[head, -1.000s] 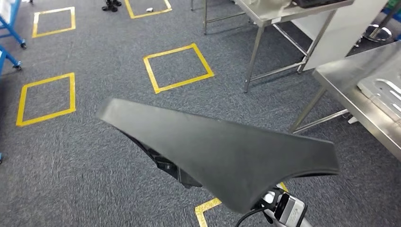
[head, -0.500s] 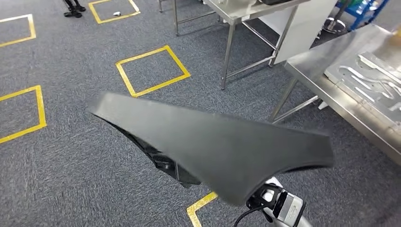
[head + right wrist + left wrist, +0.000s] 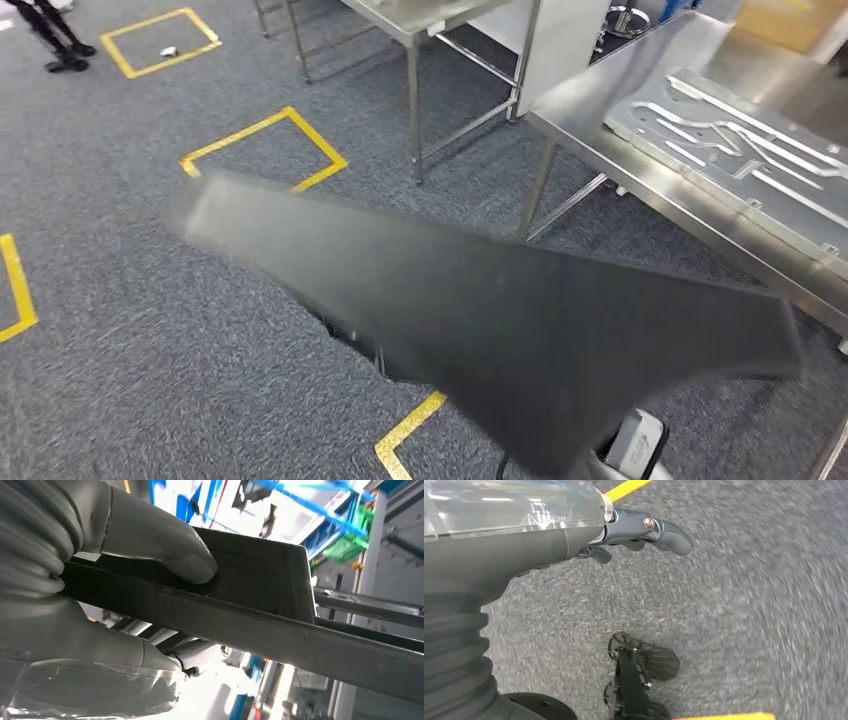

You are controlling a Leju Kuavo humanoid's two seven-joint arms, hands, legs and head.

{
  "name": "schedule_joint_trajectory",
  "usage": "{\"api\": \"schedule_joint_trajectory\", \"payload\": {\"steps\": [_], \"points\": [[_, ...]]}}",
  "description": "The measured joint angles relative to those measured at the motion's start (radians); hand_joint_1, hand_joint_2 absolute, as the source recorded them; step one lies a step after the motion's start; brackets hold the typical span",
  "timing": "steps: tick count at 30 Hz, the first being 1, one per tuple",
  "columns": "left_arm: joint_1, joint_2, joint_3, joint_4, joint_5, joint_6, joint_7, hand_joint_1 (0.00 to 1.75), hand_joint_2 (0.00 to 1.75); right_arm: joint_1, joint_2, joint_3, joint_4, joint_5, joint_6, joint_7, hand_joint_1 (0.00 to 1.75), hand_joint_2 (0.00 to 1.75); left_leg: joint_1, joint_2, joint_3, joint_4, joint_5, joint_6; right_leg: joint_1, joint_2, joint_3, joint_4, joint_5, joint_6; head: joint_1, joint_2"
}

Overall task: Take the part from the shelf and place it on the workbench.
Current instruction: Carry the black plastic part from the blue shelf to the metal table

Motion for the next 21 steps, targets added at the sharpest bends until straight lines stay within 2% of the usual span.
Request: {"api": "schedule_joint_trajectory", "payload": {"steps": [2, 3, 4, 5, 6, 7, 8, 9, 10, 11, 12, 14, 16, 17, 18, 19, 20, 21], "points": [[0.003, -0.001, 0.000, 0.000, 0.002, 0.001, 0.004, 0.00, 1.75, -0.015, 0.000, -0.002, 0.009, -0.017, 0.009, 0.000, 1.75, 1.75, 0.001, -0.027, -0.068, 0.139, -0.056, -0.003, 0.001, 0.025, 0.000, 0.001, 0.000, -0.004, 0.000, 0.000], [0.003, -0.002, 0.000, 0.000, 0.004, 0.002, 0.006, 0.00, 1.75, -0.022, 0.000, -0.004, 0.015, -0.025, 0.012, 0.000, 1.75, 1.75, 0.001, -0.032, -0.089, 0.177, -0.061, -0.003, 0.002, 0.038, 0.000, 0.002, 0.000, -0.005, 0.000, 0.000], [0.003, -0.003, 0.000, 0.000, 0.004, 0.003, 0.006, 0.00, 1.75, -0.028, 0.000, -0.006, 0.020, -0.031, 0.013, 0.000, 1.75, 1.75, 0.001, -0.034, -0.093, 0.175, -0.044, -0.003, 0.002, 0.052, 0.001, 0.003, 0.000, -0.004, 0.000, 0.000], [0.003, -0.003, 0.000, 0.000, 0.004, 0.004, 0.007, 0.00, 1.75, -0.034, 0.000, -0.008, 0.025, -0.035, 0.014, 0.000, 1.75, 1.75, 0.002, -0.037, -0.077, 0.131, -0.008, -0.001, 0.002, 0.066, 0.002, 0.005, 0.000, -0.003, 0.000, 0.000], [0.002, -0.003, 0.000, 0.000, 0.004, 0.005, 0.007, 0.00, 1.75, -0.040, 0.000, -0.010, 0.029, -0.037, 0.014, 0.000, 1.75, 1.75, 0.003, -0.048, -0.048, 0.058, 0.035, 0.001, 0.002, 0.079, 0.003, 0.008, -0.002, -0.001, 0.000, 0.000], [0.001, -0.003, 0.000, 0.000, 0.004, 0.006, 0.007, 0.00, 1.75, -0.045, 0.000, -0.012, 0.033, -0.039, 0.016, -0.001, 1.75, 1.75, 0.005, -0.070, -0.019, -0.012, 0.066, 0.004, 0.002, 0.090, 0.002, 0.011, -0.003, 0.003, 0.000, 0.000], [0.001, -0.003, 0.000, 0.000, 0.004, 0.006, 0.007, 0.00, 1.75, -0.048, 0.000, -0.013, 0.035, -0.039, 0.017, -0.001, 1.75, 1.75, 0.006, -0.090, 0.003, -0.064, 0.085, 0.007, 0.002, 0.102, -0.001, 0.015, -0.004, 0.008, 0.000, 0.000], [0.001, -0.003, 0.000, 0.000, 0.004, 0.006, 0.007, 0.00, 1.75, -0.051, 0.000, -0.014, 0.037, -0.040, 0.017, -0.001, 1.75, 1.75, 0.006, -0.106, 0.014, -0.091, 0.091, 0.010, 0.001, 0.111, -0.005, 0.016, -0.003, 0.014, 0.000, 0.000], [0.001, -0.003, 0.000, 0.000, 0.004, 0.006, 0.008, 0.00, 1.75, -0.052, 0.000, -0.015, 0.038, -0.040, 0.018, -0.001, 1.75, 1.75, 0.004, -0.111, 0.016, -0.097, 0.088, 0.014, 0.000, 0.121, -0.009, 0.016, 0.000, 0.021, 0.000, 0.000], [0.000, -0.004, 0.000, 0.000, 0.005, 0.006, 0.008, 0.00, 1.75, -0.053, 0.000, -0.016, 0.039, -0.040, 0.018, -0.001, 1.75, 1.75, 0.004, -0.104, 0.017, -0.100, 0.090, 0.020, -0.002, 0.130, -0.012, 0.014, 0.003, 0.028, 0.000, 0.000], [-0.001, -0.005, 0.000, 0.000, 0.005, 0.006, 0.009, 0.00, 1.75, -0.053, 0.000, -0.018, 0.039, -0.040, 0.018, -0.001, 1.75, 1.75, 0.004, -0.094, 0.018, -0.105, 0.093, 0.027, -0.003, 0.127, -0.014, 0.015, 0.002, 0.034, 0.000, 0.000], [-0.003, -0.007, 0.000, 0.000, 0.005, 0.006, 0.009, 0.00, 1.75, -0.057, 0.000, -0.022, 0.040, -0.040, 0.018, -0.002, 1.75, 1.75, 0.007, -0.073, 0.022, -0.116, 0.100, 0.042, 0.000, 0.085, -0.033, 0.055, -0.026, 0.043, 0.000, 0.000], [-0.001, -0.008, 0.000, 0.000, 0.005, 0.006, 0.008, 0.00, 1.75, -0.061, 0.000, -0.024, 0.042, -0.040, 0.018, -0.002, 1.75, 1.75, 0.004, -0.049, 0.022, -0.119, 0.101, 0.050, 0.001, 0.036, -0.093, 0.180, -0.090, 0.049, 0.000, 0.000], [0.000, -0.008, 0.000, 0.000, 0.005, 0.006, 0.008, 0.00, 1.75, -0.061, 0.000, -0.024, 0.044, -0.040, 0.018, -0.002, 1.75, 1.75, 0.003, -0.036, 0.022, -0.119, 0.101, 0.051, 0.000, 0.027, -0.127, 0.249, -0.117, 0.052, 0.000, 0.000], [0.001, -0.008, 0.000, 0.000, 0.005, 0.006, 0.009, 0.00, 1.75, -0.061, -0.001, -0.024, 0.046, -0.040, 0.018, -0.002, 1.75, 1.75, 0.002, -0.024, 0.022, -0.119, 0.100, 0.052, -0.002, 0.023, -0.150, 0.297, -0.129, 0.054, 0.000, 0.000], [0.001, -0.008, 0.000, 0.000, 0.005, 0.006, 0.009, 0.00, 1.75, -0.061, -0.001, -0.024, 0.047, -0.040, 0.018, -0.002, 1.75, 1.75, 0.001, -0.013, 0.023, -0.119, 0.099, 0.052, -0.003, 0.020, -0.152, 0.303, -0.120, 0.055, 0.000, 0.000], [0.001, -0.008, 0.000, 0.000, 0.004, 0.006, 0.009, 0.00, 1.75, -0.061, -0.001, -0.024, 0.049, -0.040, 0.018, -0.002, 1.75, 1.75, 0.001, -0.002, 0.024, -0.119, 0.098, 0.051, -0.003, 0.016, -0.133, 0.267, -0.093, 0.054, 0.000, 0.000], [0.000, -0.009, 0.000, 0.000, 0.005, 0.006, 0.009, 0.00, 1.75, -0.061, -0.001, -0.024, 0.050, -0.041, 0.018, -0.001, 1.75, 1.75, 0.000, 0.007, 0.027, -0.119, 0.096, 0.050, -0.002, 0.006, -0.095, 0.196, -0.057, 0.051, 0.000, 0.000]]}}
